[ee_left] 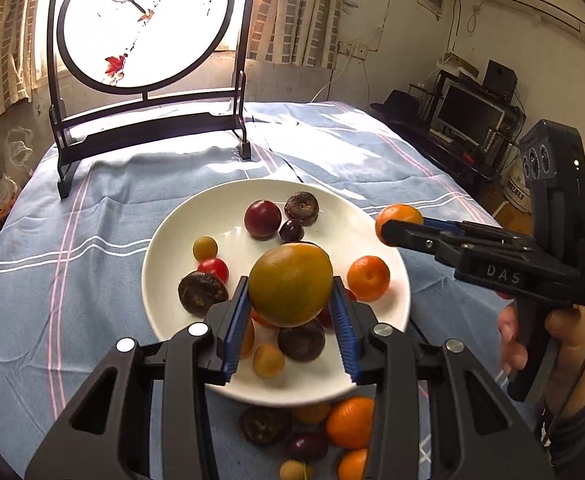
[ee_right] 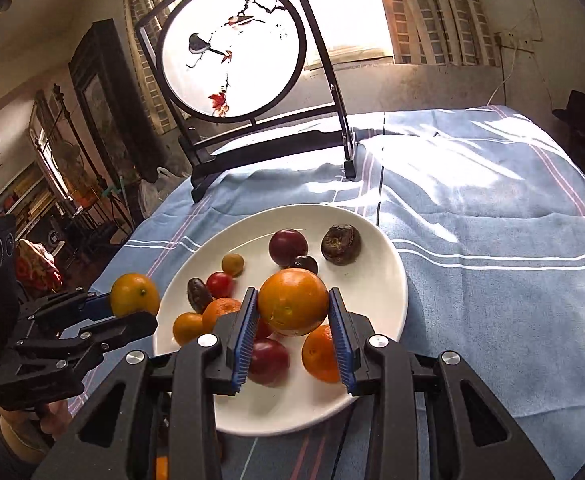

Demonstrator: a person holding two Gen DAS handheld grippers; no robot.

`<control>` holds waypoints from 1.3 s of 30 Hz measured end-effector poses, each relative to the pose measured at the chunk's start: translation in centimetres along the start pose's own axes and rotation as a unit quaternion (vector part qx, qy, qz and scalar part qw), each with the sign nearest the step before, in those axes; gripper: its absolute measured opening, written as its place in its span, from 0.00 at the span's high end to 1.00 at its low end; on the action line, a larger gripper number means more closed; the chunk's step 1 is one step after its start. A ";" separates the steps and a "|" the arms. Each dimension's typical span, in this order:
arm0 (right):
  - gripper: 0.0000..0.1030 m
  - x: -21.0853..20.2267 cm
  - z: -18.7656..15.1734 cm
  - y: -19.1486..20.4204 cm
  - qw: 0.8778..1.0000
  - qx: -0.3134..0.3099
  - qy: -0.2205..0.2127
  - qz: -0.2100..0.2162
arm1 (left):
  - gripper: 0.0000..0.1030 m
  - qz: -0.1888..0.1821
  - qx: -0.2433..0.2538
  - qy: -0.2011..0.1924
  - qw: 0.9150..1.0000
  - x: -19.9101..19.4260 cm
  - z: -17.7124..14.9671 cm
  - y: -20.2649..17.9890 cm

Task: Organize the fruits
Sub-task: 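Release the yellow-orange fruit on the plate with the left tool while the right tool releases the orange, then grasp an orange with the left tool while the right tool grasps a mandarin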

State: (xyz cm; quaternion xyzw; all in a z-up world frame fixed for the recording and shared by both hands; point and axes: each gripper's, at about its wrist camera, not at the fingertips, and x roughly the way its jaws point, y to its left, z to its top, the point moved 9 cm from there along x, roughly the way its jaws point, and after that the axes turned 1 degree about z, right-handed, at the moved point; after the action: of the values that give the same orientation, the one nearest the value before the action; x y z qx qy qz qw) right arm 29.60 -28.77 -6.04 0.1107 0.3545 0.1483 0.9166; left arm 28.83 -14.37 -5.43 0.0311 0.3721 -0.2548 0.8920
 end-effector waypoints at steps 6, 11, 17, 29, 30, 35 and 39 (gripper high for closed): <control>0.52 2.2 -0.8 -0.3 1.000 0.000 0.016 0.006 | 0.45 -0.004 -0.038 0.022 0.999 3.5 0.4 1.9; 0.52 -1.2 -1.6 0.1 1.000 0.005 -0.008 0.008 | 0.40 -0.008 -0.024 0.000 1.000 -0.2 -1.1 1.0; 0.51 -4.8 -6.8 0.8 1.000 0.015 -0.020 0.019 | 0.38 0.003 0.070 0.015 0.997 -5.0 -8.6 -3.8; 0.51 -6.9 -10.6 1.1 0.999 0.028 -0.019 0.025 | 0.55 0.018 0.099 0.074 0.992 -2.3 -14.5 -6.4; 0.51 -7.1 -10.7 1.1 0.999 0.026 -0.020 0.023 | 0.65 0.019 0.096 0.085 0.992 -1.7 -14.7 -6.3; 0.51 -7.1 -11.2 1.2 0.999 0.024 -0.011 0.021 | 0.65 0.022 0.089 0.064 0.994 -2.4 -14.3 -6.2; 0.51 -6.1 -11.7 3.0 0.999 0.004 0.015 0.039 | 0.65 -0.002 0.061 0.046 0.997 -4.7 -14.6 -5.8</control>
State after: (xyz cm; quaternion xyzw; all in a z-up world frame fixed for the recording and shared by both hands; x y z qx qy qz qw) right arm 16.71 -26.96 -9.82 0.1259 0.3640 0.1843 0.9043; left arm 13.84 -13.76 -12.00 0.0961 0.3964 -0.2767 0.8701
